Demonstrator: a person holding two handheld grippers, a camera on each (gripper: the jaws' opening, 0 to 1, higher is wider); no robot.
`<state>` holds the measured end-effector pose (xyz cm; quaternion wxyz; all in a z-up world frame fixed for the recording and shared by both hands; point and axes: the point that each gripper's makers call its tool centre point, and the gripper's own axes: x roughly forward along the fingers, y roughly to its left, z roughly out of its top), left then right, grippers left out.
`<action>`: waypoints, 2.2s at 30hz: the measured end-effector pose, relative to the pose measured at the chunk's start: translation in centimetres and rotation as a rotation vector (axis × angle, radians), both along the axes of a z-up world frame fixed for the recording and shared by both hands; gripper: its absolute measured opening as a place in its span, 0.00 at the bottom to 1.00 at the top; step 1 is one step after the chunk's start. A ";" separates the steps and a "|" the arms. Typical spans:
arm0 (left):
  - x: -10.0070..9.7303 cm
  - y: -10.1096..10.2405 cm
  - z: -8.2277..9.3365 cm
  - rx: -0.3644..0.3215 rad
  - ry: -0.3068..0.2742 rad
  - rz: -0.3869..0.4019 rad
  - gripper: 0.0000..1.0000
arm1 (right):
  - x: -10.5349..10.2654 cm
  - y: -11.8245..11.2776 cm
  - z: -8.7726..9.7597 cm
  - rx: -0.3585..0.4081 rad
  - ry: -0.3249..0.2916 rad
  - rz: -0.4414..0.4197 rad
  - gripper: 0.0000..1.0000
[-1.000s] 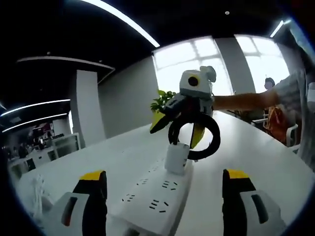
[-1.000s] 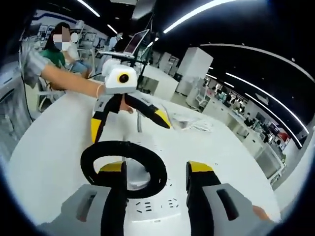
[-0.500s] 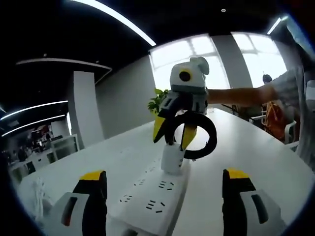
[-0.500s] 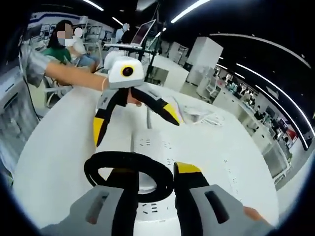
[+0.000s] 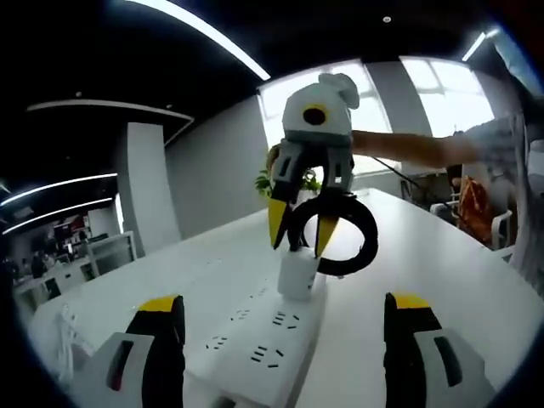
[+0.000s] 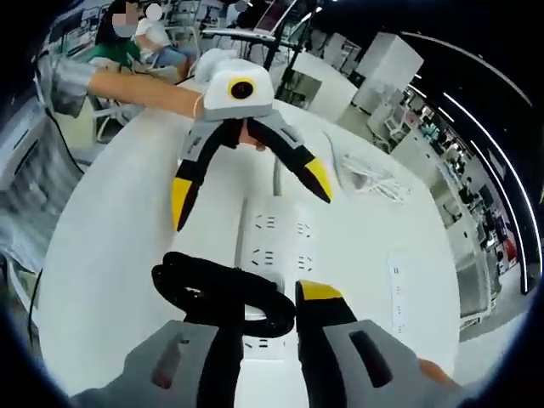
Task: Straighten the power strip on the desk, plug the charger into it
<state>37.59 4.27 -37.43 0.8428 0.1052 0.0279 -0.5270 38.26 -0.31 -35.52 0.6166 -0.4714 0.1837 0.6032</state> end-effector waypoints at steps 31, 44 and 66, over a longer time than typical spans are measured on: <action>1.0 -0.8 -1.0 0.037 0.031 -0.017 0.99 | -0.3 -0.6 -2.4 -0.329 0.208 -0.220 0.20; 1.2 -1.0 -0.5 0.007 0.040 -0.014 0.99 | 0.4 -0.6 -4.0 -0.321 0.181 -0.231 0.20; -0.4 -0.5 -0.1 0.031 0.027 0.020 0.99 | 0.7 -0.4 -4.2 -0.241 0.161 -0.222 0.24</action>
